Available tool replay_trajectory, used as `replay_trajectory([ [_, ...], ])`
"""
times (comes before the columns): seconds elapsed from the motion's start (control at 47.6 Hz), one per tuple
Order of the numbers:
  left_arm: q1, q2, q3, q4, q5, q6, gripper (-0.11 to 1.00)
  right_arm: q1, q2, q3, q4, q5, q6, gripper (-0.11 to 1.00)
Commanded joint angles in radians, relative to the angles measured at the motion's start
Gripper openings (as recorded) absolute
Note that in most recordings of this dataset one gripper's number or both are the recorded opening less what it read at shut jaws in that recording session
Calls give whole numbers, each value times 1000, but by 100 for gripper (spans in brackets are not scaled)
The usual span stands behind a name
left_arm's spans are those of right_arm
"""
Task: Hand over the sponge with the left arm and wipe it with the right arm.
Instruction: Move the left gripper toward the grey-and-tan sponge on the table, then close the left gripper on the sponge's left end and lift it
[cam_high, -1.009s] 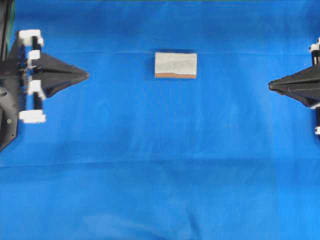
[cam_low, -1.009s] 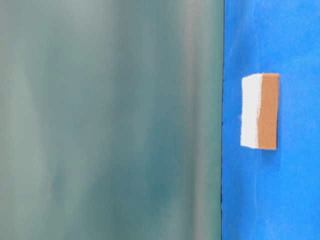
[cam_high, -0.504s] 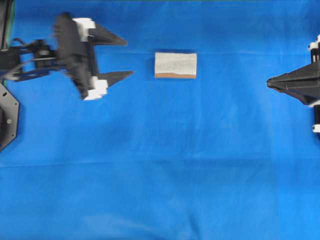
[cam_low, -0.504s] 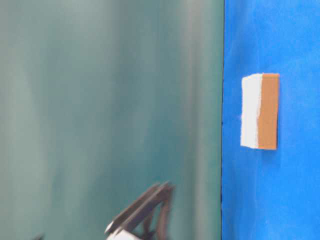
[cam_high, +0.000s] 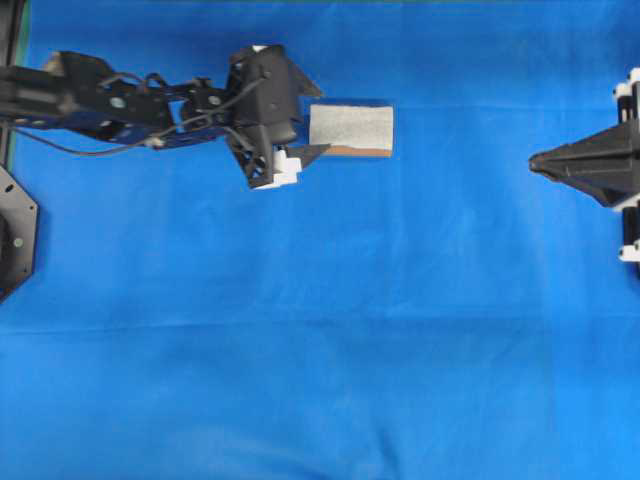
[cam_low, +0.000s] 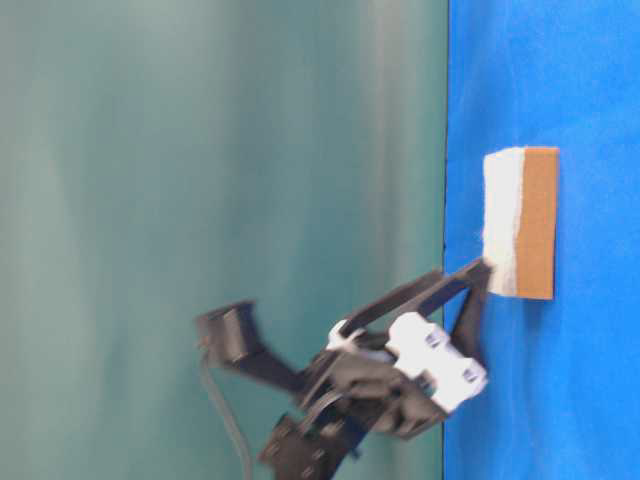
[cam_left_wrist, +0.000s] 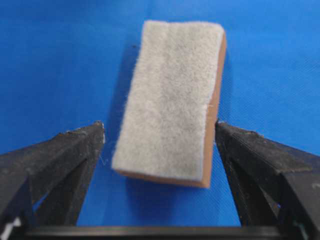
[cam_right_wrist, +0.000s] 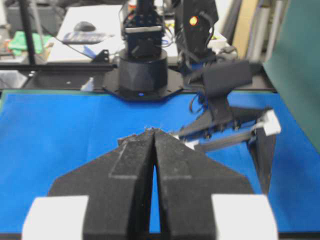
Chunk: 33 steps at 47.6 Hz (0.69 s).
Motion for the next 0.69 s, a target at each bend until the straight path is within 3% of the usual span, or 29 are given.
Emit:
replay_trajectory([
  [0.0,2,26,-48,2,0,11,94,-15,8,-18,0,-5,0,0],
  [0.273,51,129,-100,2,9,31,94,-29,23,-17,0,-5,0,0],
  [0.567,57,140,-104,2,35,29,94,-29,37,-15,0,-9,0,0],
  [0.672,57,133,-110,2,67,5,86,-29,37,-15,0,-6,0,0],
])
